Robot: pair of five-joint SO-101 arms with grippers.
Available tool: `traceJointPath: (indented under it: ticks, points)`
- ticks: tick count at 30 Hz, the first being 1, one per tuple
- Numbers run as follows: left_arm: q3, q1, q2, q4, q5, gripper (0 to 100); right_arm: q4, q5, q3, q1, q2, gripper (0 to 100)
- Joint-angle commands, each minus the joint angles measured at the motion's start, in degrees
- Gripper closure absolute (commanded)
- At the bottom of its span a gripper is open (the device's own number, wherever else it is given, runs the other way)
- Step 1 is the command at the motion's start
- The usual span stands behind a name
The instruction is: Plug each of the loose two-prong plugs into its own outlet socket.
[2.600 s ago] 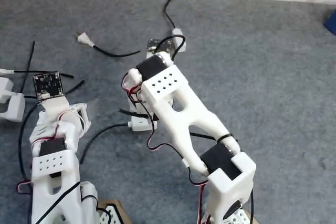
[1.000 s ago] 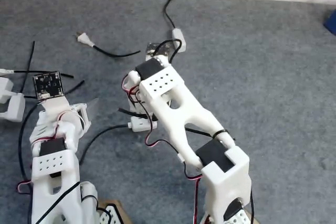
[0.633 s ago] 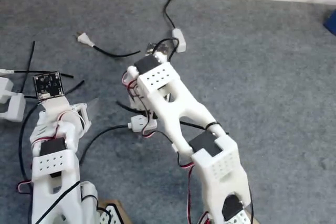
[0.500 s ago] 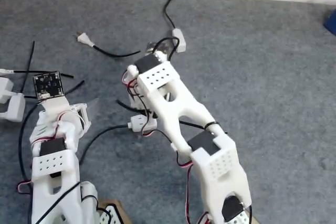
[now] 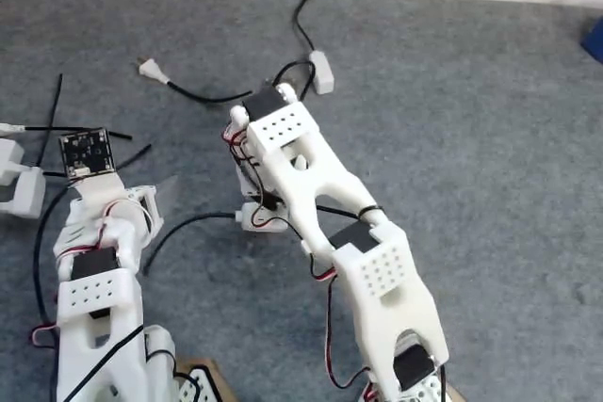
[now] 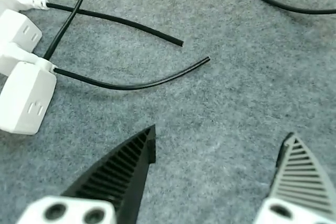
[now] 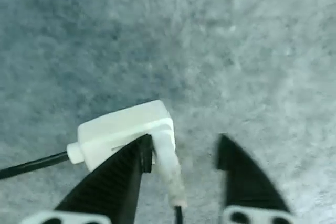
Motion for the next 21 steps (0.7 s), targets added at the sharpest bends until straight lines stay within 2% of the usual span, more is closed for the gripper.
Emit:
traceJointPath:
  ticks: [1,9,13,15,18,21]
  points:
    - [-0.1,1.9,-0.3,-1.1,-0.1,64,1.3,2.4,1.0,0.7,-6.9,66.3]
    - [0.5,2.2,-0.1,-2.5,-2.6,64,1.3,5.7,3.0,1.7,-22.6,65.6]
    - [-0.5,5.1,-0.1,-1.7,-3.2,64,1.3,16.4,3.1,7.4,-34.1,65.6]
    - [-3.7,7.4,0.0,4.1,-6.2,64,1.4,23.8,3.9,12.1,-39.6,65.6]
    - [-11.0,12.4,0.0,17.2,-7.6,64,1.3,26.5,13.8,17.7,-47.2,65.6]
    - [-20.4,19.6,0.0,32.0,-11.3,64,1.0,35.8,30.3,17.7,-54.4,65.6]
